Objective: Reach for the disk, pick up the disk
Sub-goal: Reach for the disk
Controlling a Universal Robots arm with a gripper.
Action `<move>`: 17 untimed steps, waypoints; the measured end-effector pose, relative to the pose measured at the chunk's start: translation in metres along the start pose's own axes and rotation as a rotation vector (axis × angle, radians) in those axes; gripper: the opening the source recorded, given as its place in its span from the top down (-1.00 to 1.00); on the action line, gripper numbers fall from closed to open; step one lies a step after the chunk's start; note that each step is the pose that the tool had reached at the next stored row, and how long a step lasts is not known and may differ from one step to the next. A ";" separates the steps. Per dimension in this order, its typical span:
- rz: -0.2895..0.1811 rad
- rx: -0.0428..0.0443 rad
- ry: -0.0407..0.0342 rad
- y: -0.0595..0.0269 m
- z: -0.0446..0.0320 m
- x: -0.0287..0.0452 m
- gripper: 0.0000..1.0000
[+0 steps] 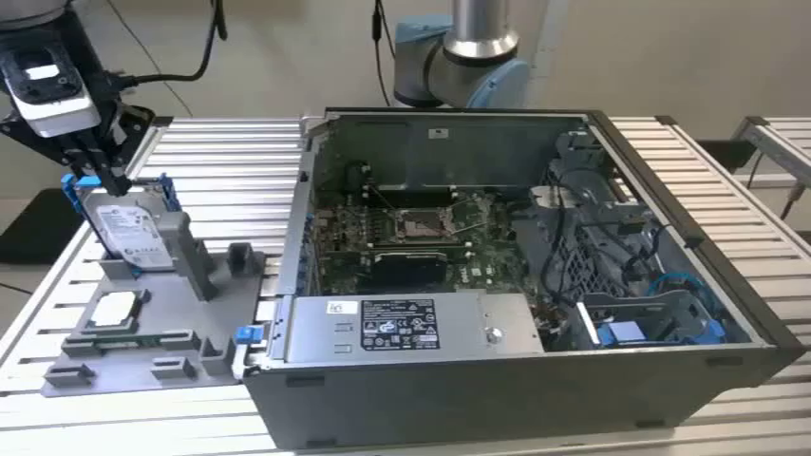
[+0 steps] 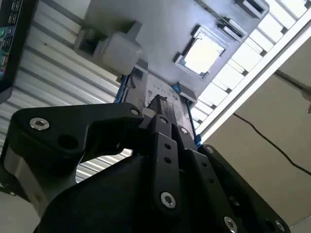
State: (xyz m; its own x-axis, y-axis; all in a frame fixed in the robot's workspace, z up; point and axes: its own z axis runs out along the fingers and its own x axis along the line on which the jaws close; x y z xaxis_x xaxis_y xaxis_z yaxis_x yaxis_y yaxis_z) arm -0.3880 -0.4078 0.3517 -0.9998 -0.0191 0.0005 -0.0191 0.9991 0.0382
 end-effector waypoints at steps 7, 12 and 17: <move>0.000 0.0000 0.0000 0.0000 0.0000 0.0000 1.00; 0.000 0.0000 0.0000 0.0000 0.0000 0.0000 1.00; 0.000 0.0001 0.0001 0.0086 0.0006 -0.0001 1.00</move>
State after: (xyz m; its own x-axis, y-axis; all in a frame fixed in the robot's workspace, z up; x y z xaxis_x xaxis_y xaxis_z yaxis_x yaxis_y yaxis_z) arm -0.3880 -0.3991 0.3515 -0.9998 -0.0191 0.0006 -0.0191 0.9991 0.0381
